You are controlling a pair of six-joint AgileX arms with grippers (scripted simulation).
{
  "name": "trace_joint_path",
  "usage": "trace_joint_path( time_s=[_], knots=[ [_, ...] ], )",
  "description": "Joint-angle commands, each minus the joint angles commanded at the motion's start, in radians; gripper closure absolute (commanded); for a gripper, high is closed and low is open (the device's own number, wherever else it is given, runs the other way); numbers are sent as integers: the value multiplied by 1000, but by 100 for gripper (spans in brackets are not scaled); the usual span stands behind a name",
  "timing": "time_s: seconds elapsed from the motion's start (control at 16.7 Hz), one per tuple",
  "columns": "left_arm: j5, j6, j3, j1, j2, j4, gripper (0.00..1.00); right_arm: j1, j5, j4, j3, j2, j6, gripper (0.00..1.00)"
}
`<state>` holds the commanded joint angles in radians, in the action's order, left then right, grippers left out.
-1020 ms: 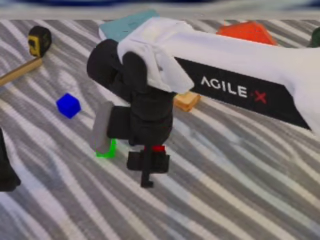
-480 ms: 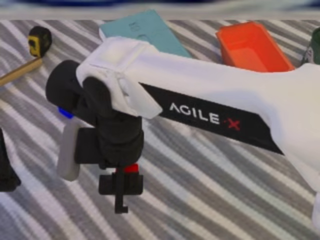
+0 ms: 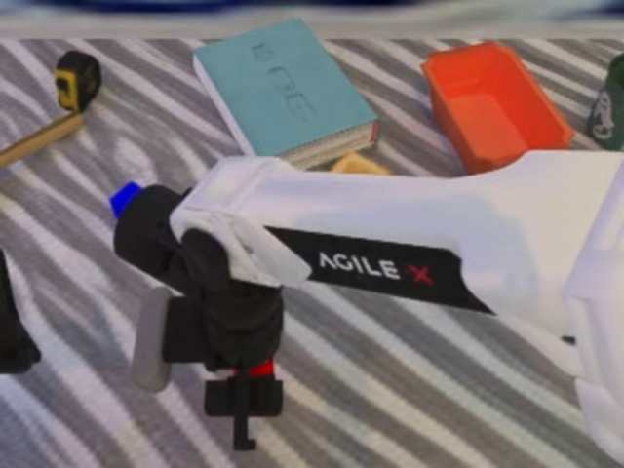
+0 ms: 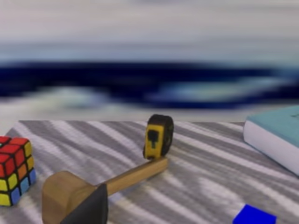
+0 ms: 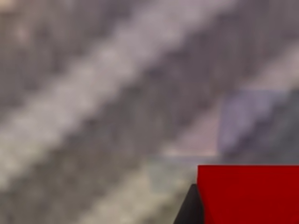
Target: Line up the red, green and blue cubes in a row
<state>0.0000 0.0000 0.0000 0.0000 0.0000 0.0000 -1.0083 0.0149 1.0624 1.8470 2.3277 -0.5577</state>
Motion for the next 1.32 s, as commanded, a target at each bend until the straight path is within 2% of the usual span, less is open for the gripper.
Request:
trace_joint_path(
  time_s=[0.24, 1.02, 1.32],
  knots=[
    [0, 0, 0, 0, 0, 0, 0, -1, 0, -6, -5, 2, 0, 100],
    [0, 0, 0, 0, 0, 0, 0, -1, 0, -6, -5, 2, 0, 2],
    [0, 0, 0, 0, 0, 0, 0, -1, 0, -6, -5, 2, 0, 0]
  ],
)
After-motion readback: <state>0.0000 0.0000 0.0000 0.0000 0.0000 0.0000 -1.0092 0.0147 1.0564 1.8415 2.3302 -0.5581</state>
